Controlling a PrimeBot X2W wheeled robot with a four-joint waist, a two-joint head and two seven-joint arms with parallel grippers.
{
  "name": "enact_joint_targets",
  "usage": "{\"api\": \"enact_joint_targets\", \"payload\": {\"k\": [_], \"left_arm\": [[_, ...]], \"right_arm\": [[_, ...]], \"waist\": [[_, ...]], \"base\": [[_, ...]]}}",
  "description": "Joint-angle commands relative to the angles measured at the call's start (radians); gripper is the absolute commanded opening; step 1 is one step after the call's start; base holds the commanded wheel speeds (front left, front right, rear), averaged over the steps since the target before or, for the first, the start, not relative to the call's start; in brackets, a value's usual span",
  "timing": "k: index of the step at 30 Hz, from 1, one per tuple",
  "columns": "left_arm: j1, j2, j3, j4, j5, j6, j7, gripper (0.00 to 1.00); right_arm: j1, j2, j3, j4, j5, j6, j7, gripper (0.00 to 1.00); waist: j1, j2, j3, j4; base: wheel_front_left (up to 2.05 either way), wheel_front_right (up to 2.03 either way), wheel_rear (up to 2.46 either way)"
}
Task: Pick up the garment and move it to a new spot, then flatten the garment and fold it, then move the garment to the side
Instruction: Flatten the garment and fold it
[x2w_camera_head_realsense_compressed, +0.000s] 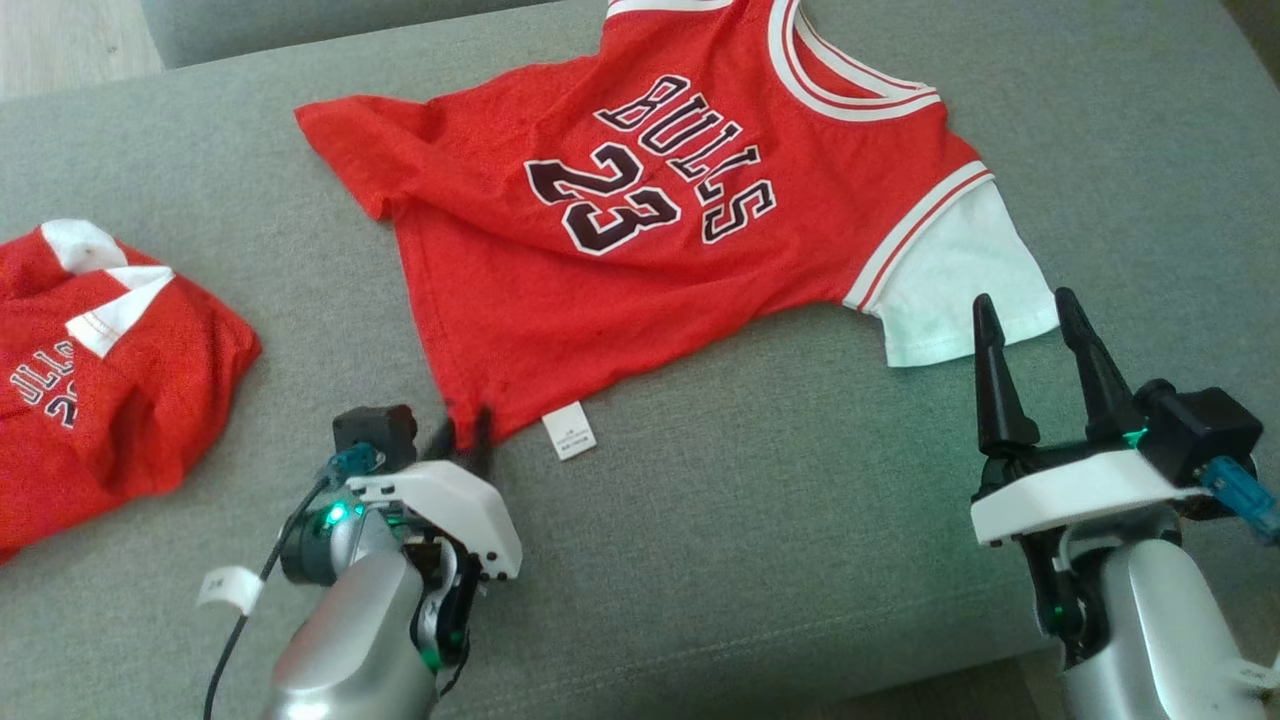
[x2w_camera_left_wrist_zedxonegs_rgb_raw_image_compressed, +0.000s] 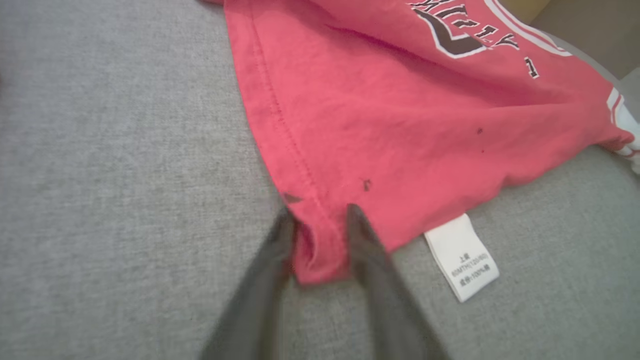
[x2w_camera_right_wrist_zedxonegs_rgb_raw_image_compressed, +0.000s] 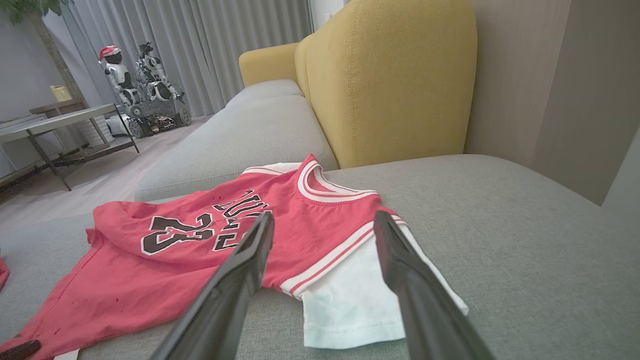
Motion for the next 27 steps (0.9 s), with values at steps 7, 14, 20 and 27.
{"api": "enact_joint_targets", "payload": {"k": [7,14,20,27], "left_arm": [[-0.047,0.021,0.039,-0.007,-0.016,0.011,-0.062,0.00],[-0.024,0.055,0.106,-0.123,0.006,0.048,-0.097,0.00],[0.036,0.061,0.153,-0.220,0.027,0.059,-0.098,0.00],[0.079,0.049,0.167,-0.273,0.051,0.041,-0.098,0.00]], "right_arm": [[-0.051,-0.002,-0.006,0.008,0.006,-0.001,-0.004,1.00],[-0.059,-0.002,-0.076,0.098,0.019,-0.001,0.041,1.00],[-0.090,-0.002,-0.136,0.219,0.063,-0.001,0.068,1.00],[-0.165,-0.002,-0.187,0.419,0.040,-0.001,0.063,1.00]], "waist": [[0.0000,0.0000,-0.010,0.027],[0.0000,0.0000,-0.020,0.073],[0.0000,0.0000,-0.016,0.107],[0.0000,0.0000,-0.001,0.135]], "base": [[0.00,0.00,0.00],[0.00,0.00,0.00],[0.00,0.00,0.00],[0.00,0.00,0.00]]}}
